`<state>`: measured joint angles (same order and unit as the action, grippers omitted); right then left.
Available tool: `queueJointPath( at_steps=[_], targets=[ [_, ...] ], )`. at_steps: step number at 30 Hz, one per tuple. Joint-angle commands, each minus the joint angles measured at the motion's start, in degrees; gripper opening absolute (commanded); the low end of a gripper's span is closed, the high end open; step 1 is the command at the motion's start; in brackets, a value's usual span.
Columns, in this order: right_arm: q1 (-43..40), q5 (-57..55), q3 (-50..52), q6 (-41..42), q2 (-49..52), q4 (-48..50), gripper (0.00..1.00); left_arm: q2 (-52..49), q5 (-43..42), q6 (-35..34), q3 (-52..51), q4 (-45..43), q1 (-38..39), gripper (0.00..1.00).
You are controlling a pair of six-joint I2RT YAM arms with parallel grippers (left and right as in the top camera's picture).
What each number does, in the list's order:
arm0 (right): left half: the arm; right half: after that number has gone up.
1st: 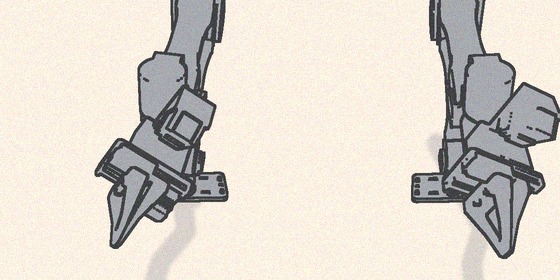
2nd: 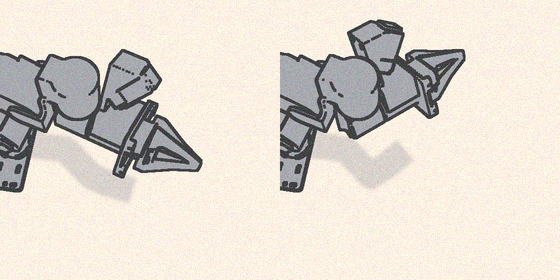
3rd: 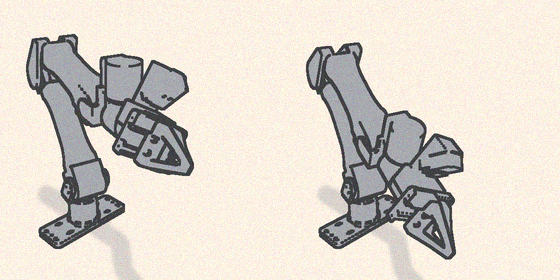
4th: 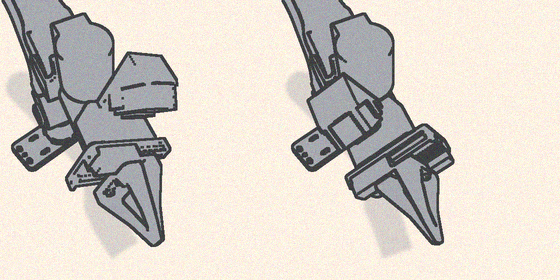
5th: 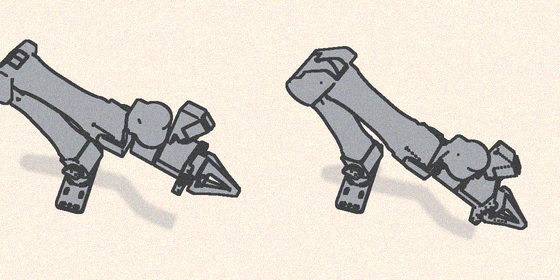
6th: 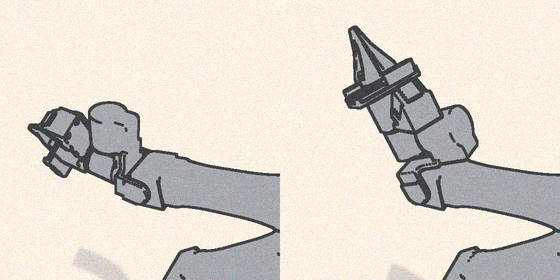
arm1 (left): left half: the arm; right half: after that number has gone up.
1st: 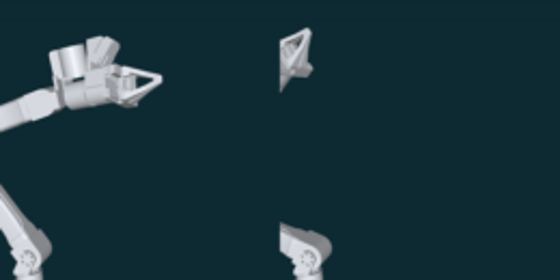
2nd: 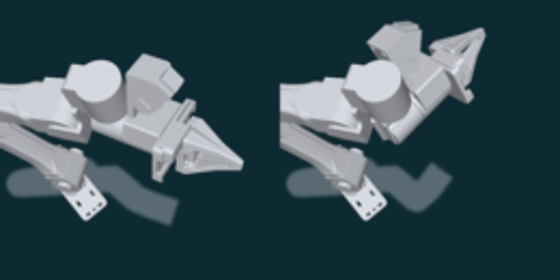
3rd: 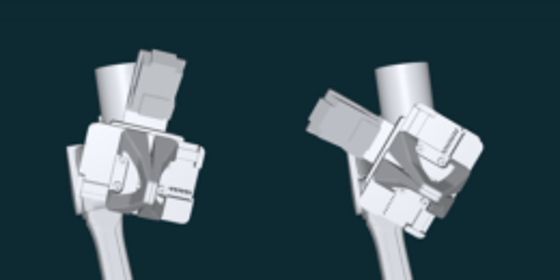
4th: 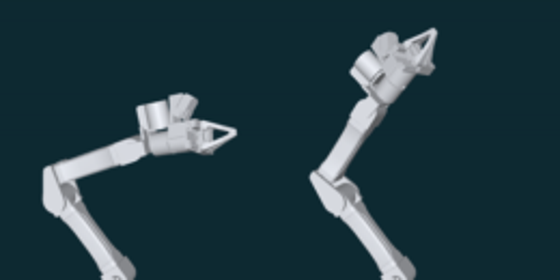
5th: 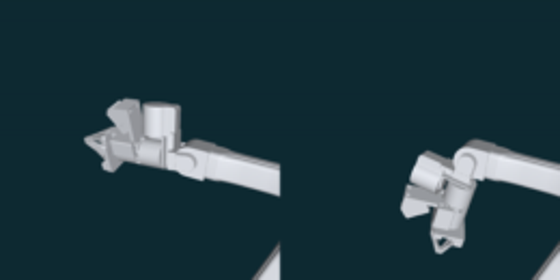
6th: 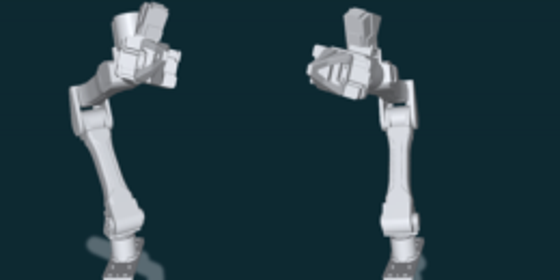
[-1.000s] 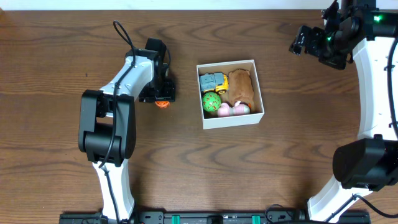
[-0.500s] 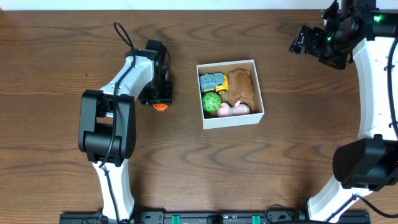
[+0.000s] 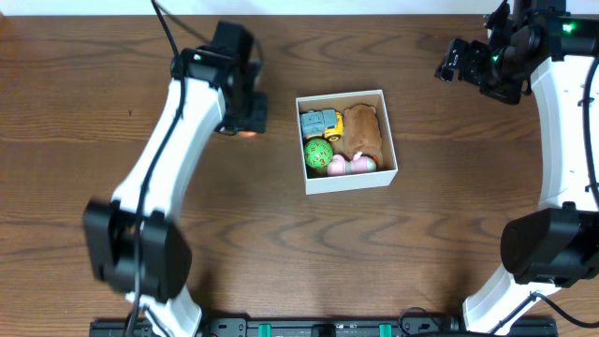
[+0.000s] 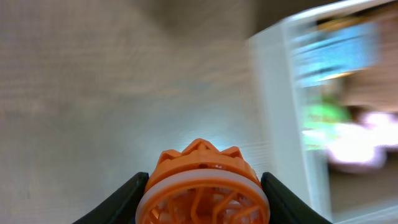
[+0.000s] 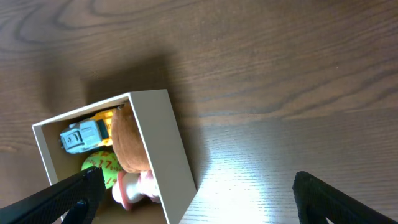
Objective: Pack container
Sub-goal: 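Carry the orange ball into the box and release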
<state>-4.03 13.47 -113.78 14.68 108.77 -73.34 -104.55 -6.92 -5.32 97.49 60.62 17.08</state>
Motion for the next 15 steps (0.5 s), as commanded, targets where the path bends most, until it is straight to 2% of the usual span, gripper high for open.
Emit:
queueJointPath(
  at_steps=[1,8,15],
  targets=[
    [0.3,-0.2,0.3,-0.1,0.4,0.3,0.99,3.2,-0.2,0.1,0.6,-3.4,6.2,0.36],
    [0.3,-0.2,0.3,-0.2,0.4,0.2,0.99,-0.9,0.1,0.1,-0.1,-14.8,17.1,0.36],
    [0.3,-0.2,0.3,-0.2,0.4,-0.2,0.99,-11.4,0.9,0.1,-0.1,-20.3,19.7,0.36]
  ],
)
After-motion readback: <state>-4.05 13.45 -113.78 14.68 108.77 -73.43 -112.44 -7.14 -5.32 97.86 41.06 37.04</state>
